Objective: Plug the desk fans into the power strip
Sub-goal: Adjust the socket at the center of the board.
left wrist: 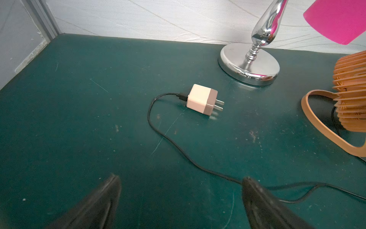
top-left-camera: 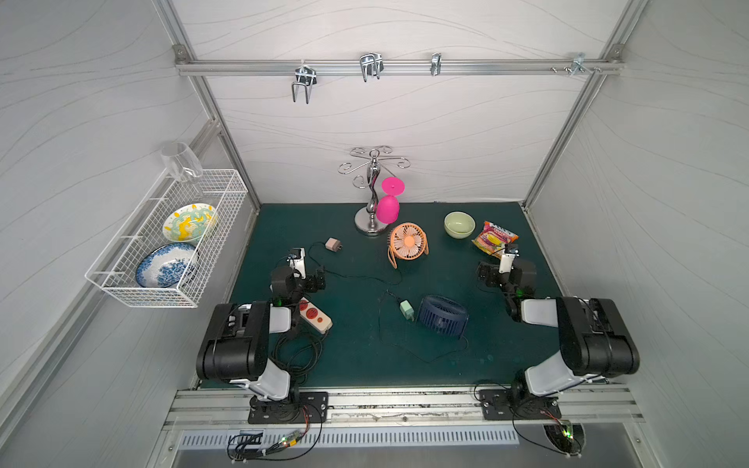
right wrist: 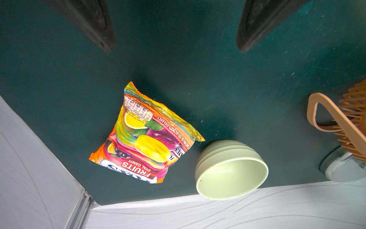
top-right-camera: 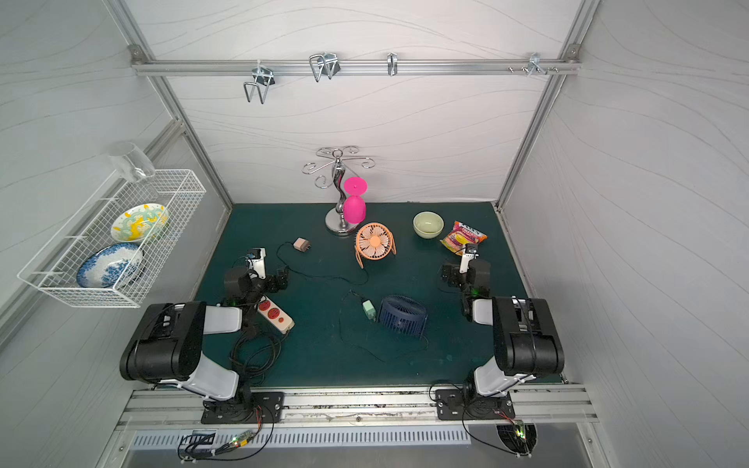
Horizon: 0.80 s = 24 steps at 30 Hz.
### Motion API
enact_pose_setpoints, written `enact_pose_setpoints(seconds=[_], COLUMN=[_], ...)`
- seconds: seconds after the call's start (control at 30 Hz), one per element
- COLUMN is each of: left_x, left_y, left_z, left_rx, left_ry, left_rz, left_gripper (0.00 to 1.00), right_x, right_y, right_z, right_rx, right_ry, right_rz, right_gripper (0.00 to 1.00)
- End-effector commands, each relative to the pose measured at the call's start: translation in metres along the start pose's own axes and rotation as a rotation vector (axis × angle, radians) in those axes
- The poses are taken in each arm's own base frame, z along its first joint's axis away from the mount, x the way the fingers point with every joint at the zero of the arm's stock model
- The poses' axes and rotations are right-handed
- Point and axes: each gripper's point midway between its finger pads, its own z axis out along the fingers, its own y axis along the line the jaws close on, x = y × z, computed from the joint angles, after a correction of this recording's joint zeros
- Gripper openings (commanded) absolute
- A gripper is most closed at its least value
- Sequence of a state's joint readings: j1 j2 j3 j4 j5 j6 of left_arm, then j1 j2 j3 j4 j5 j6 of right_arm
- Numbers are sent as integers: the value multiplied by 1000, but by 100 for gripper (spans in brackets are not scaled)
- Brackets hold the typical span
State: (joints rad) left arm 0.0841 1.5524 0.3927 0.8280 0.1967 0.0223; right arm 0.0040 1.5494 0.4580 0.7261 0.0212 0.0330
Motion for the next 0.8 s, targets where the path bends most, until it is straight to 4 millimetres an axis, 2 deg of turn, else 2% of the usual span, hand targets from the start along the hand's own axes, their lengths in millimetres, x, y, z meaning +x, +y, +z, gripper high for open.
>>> enact_pose_setpoints(seconds=[0.0,0.5,0.57,0.7,0.73,0.77], left_x=[-16,-17,-21,-40,-41,-42], left_y=[1,1,1,-5,-7,-7], left_z=[1,0,-1,-8,-10,-13], left_rx=[-2,-2,-5,15,29,22], left_ry=[-51,-56,-62,-28,-2,35], left_rz=[12,12,12,14,13,-2], left_gripper=[100,100,100,100,100,100], right_x=[-2,-4,-14,-39,-34,-38], right_y=[-1,-2,-8,-7,-6,-4], right_z=[0,-1,-4,-18,-22,-28], right_rx=[-1,4,54,103,115,126], right_ry=[-15,-24,-32,-8,37,50], right_rz=[-1,0,13,-3,5,16], right_gripper=[99,99,99,99,99,99])
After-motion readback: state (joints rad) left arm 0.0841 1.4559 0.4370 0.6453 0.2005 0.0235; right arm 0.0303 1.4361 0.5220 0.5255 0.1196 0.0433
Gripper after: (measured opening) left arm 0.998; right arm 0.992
